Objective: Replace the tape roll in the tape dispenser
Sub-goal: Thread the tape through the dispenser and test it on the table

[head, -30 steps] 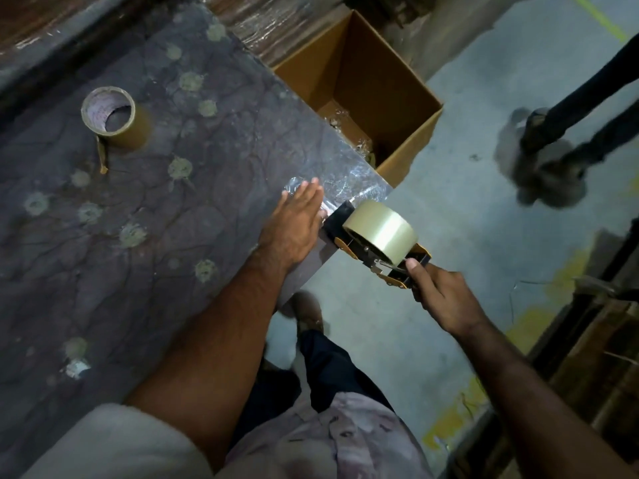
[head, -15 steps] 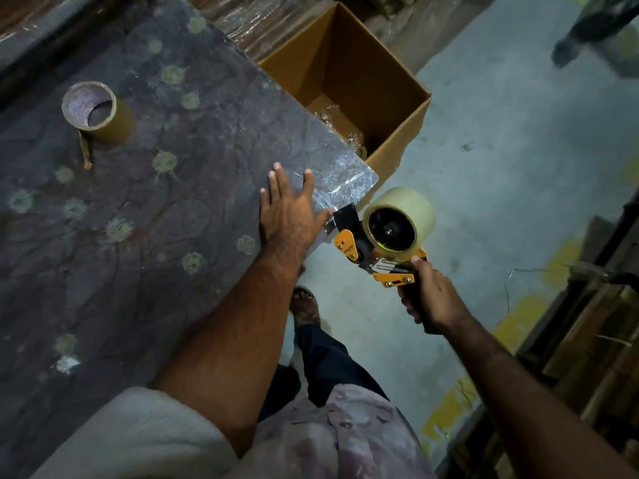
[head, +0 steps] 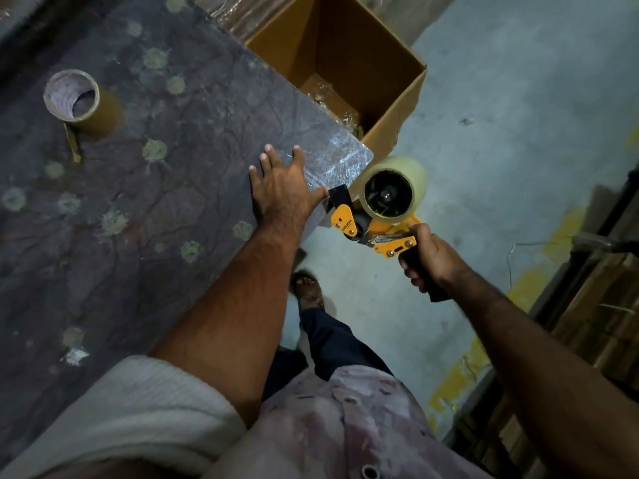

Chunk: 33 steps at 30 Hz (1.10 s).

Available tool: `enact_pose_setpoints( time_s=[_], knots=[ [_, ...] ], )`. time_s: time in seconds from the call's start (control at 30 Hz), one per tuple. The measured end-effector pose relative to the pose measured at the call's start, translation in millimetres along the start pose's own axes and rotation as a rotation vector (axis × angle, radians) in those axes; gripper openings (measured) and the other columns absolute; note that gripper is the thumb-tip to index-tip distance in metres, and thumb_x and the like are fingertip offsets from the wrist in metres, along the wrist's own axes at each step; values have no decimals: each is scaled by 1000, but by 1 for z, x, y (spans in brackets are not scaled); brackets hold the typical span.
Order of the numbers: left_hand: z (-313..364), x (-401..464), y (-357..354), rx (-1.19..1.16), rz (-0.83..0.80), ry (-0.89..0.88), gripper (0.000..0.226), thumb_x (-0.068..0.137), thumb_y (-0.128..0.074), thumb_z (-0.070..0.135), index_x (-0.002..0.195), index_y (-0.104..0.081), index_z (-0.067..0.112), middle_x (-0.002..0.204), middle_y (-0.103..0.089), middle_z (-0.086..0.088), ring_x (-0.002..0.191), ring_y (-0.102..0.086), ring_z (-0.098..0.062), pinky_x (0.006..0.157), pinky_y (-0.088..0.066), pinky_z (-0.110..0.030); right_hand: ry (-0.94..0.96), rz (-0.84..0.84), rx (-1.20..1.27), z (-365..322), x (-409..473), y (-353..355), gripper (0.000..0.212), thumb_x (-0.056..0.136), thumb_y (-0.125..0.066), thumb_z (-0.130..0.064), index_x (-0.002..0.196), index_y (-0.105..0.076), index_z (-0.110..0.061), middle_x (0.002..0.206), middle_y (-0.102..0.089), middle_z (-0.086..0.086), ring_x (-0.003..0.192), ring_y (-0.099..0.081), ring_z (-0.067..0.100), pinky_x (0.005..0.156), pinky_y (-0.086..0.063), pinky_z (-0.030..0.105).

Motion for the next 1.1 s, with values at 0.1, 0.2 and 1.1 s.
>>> enact_pose_setpoints(
  time_s=[0.1,0.2,1.1],
  knots=[
    [-5,1,-3,-51,37,-12,101,80,-55,81,160,-21,29,167,-16,-24,154,-21,-37,123,-15,-56,-74,-96,100,7,2,-1,74,87,-24,-73,55,-48,-11,49,-40,8,39,-32,22,41,-26,26],
    [-14,1,-6,-53,109,-29,94,84,-52,78,159,-25,28,168,-21,-17,153,-27,-31,124,-12,-57,6,60,-273,40,-7,4,76,96,-26,-64,52,-56,-11,43,-55,5,37,-52,25,42,-38,25],
    [-174,-73,72,-704,311,191,34,97,-62,44,109,-69,13,109,-74,-15,106,-67,-35,89,-50,-41,224,-608,544,-166,-73,-91,83,90,-26,-82,82,-64,-9,67,-51,8,47,-43,18,50,-36,30]
  ],
)
Point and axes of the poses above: each hand's wrist, its own x-axis towards the middle knuckle, its own y-axis out of the back of the hand, z = x × y, the point moved 2 cm from there along x, towards the middle knuckle
